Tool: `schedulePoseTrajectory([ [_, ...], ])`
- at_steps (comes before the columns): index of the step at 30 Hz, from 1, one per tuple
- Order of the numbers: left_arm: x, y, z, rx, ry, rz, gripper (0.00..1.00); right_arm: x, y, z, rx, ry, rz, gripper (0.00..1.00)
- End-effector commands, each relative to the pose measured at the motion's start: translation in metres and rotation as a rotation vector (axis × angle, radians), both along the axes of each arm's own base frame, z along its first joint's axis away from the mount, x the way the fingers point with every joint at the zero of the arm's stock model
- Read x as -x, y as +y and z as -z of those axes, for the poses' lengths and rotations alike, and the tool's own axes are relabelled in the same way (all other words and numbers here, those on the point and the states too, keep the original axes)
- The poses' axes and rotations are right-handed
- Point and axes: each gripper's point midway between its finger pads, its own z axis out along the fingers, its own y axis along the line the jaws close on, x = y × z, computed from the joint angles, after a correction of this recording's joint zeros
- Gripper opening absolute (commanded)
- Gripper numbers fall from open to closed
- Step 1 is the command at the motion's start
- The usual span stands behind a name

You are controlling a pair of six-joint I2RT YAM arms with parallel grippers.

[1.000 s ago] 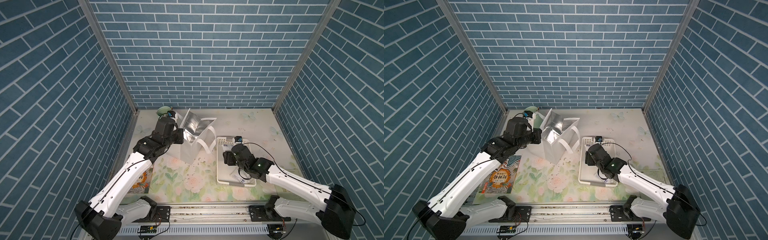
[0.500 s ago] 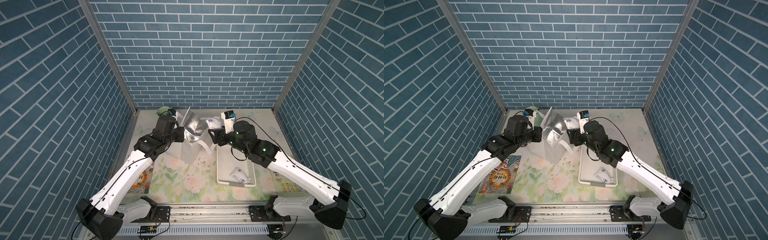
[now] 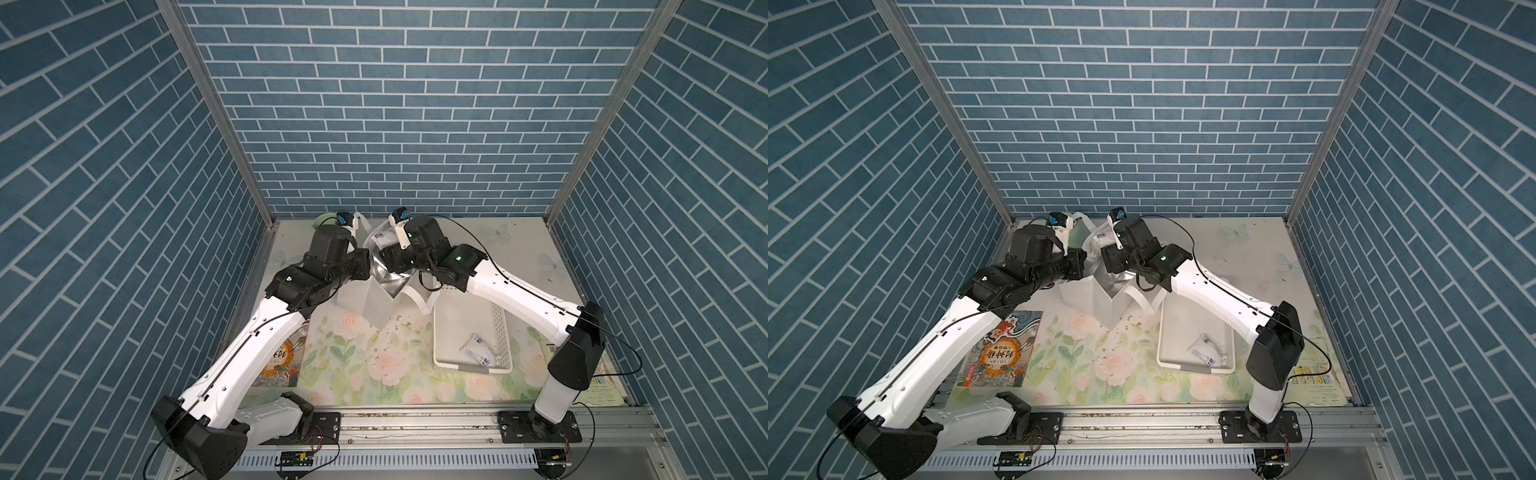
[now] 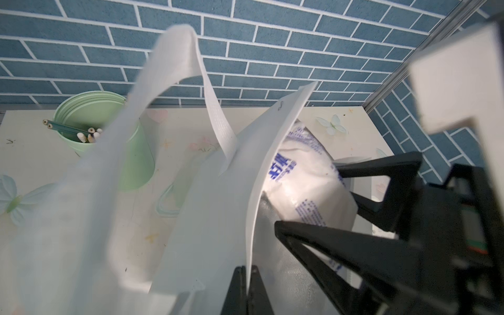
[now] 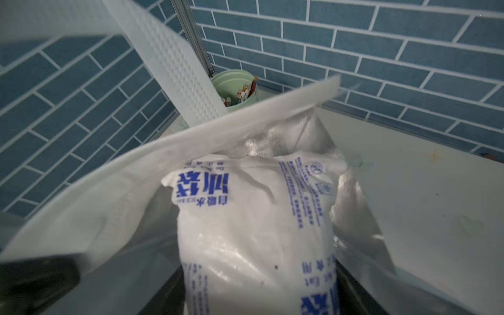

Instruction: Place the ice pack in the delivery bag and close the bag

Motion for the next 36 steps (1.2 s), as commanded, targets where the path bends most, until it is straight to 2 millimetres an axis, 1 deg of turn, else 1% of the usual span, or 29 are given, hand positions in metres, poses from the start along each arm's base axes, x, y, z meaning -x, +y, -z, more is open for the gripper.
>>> schedulePoseTrajectory([
  [1,-0.005,0.000,-0.008,0.011,-0.021,-0.007,0.00,0.005,0.001,-0.002,0.005,-0.008,-0.035,0.00],
  [5,-0.006,-0.002,-0.008,0.013,-0.017,-0.002,0.00,0.008,0.001,0.017,0.031,0.022,-0.049,0.00],
  [10,-0.005,-0.003,-0.012,0.025,-0.025,0.001,0.00,0.006,0.003,0.041,0.089,0.058,-0.051,0.00],
  [14,-0.003,-0.004,-0.013,0.035,-0.027,0.008,0.00,0.006,0.012,0.054,0.105,0.088,-0.078,0.00],
  [15,-0.003,-0.004,-0.013,0.034,-0.026,0.007,0.00,0.007,0.014,0.057,0.107,0.094,-0.088,0.01],
  [17,-0.004,-0.004,-0.011,0.037,-0.023,0.006,0.00,0.006,0.016,0.061,0.110,0.103,-0.094,0.07],
  [20,-0.003,-0.006,-0.010,0.047,-0.020,0.016,0.00,0.006,0.019,0.064,0.111,0.109,-0.098,0.20],
  [21,-0.002,-0.007,-0.010,0.049,-0.020,0.016,0.00,0.005,0.019,0.066,0.112,0.113,-0.096,0.21],
  [24,-0.002,-0.007,-0.009,0.051,-0.017,0.017,0.00,0.005,0.019,0.067,0.112,0.113,-0.095,0.30],
  [25,-0.002,-0.007,-0.008,0.049,-0.016,0.017,0.00,0.005,0.020,0.067,0.113,0.114,-0.095,0.34],
  [26,-0.002,-0.007,-0.008,0.047,-0.015,0.017,0.00,0.004,0.019,0.067,0.111,0.114,-0.094,0.41],
  [28,-0.003,-0.006,-0.008,0.048,-0.017,0.015,0.00,0.004,0.019,0.066,0.108,0.112,-0.092,0.52],
  [30,-0.003,-0.007,-0.008,0.047,-0.017,0.017,0.00,0.005,0.020,0.064,0.103,0.109,-0.094,0.60],
  [36,-0.003,-0.007,-0.006,0.043,-0.015,0.015,0.00,0.007,0.018,0.052,0.082,0.094,-0.095,0.75],
])
